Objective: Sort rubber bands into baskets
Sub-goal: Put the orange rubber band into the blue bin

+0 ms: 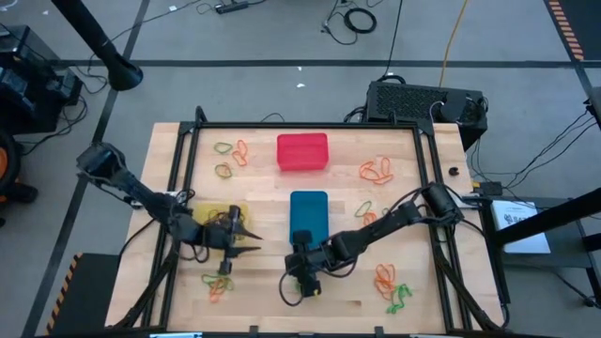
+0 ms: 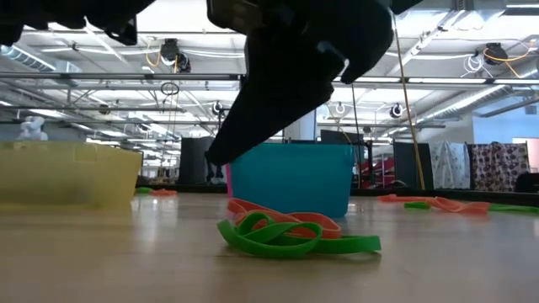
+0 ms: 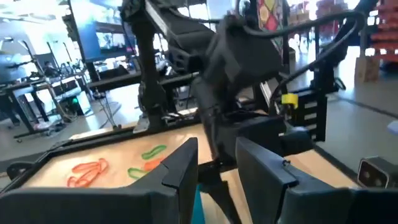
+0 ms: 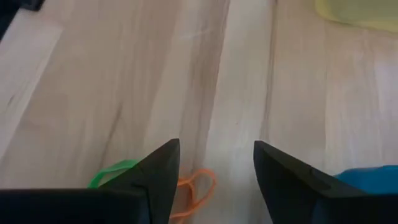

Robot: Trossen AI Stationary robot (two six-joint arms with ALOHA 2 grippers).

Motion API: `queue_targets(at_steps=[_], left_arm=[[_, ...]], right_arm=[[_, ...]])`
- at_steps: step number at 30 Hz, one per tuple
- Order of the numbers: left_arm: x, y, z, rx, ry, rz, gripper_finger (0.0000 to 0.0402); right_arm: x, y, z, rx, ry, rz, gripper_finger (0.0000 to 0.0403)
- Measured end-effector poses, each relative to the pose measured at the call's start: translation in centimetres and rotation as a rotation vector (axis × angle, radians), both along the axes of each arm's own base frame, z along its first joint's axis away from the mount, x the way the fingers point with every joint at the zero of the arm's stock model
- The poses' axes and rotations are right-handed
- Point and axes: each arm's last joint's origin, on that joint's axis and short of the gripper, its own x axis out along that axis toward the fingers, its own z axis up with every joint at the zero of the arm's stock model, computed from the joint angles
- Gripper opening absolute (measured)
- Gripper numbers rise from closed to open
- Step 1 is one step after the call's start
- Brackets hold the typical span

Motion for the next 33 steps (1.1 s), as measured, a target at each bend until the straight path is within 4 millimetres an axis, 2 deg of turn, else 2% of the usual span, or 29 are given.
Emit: queue_targets(at_steps=[4, 7, 10, 18, 26, 33], left_arm=[[1.0, -0.6, -0.8, 0.034, 0.043, 0.003, 0.0118], [1.4, -0.8, -0.8, 0.033, 0.039, 0.006, 0.0118], [1.4, -0.8, -0.8, 0.034, 0.042, 0.006, 0.0118], [1.5, -0.7, -0.8, 0.037, 0.045, 0.007, 0.0118], [1.5, -0.7, -1.0, 0.064, 0.059, 0.005, 0.0118], [1.4, -0.8, -1.3, 0.032, 0.093, 0.001, 0.0118]], right_arm=[[0.1, -0.5, -0.1, 0.048, 0.025, -0.006, 0.0199], [0.2, -0.7, -0.1, 0.083, 0.036, -0.011, 0.0199], [0.3, -0.6, -0.5, 0.082, 0.039, -0.016, 0.0199], [0.4, -0.5, -3.1, 0.057, 0.105, -0.018, 0.0199], [0.3, -0.6, -3.3, 0.051, 0.118, -0.02, 0.0198], [0.3, -0.6, -3.3, 0.05, 0.118, -0.013, 0.0163]])
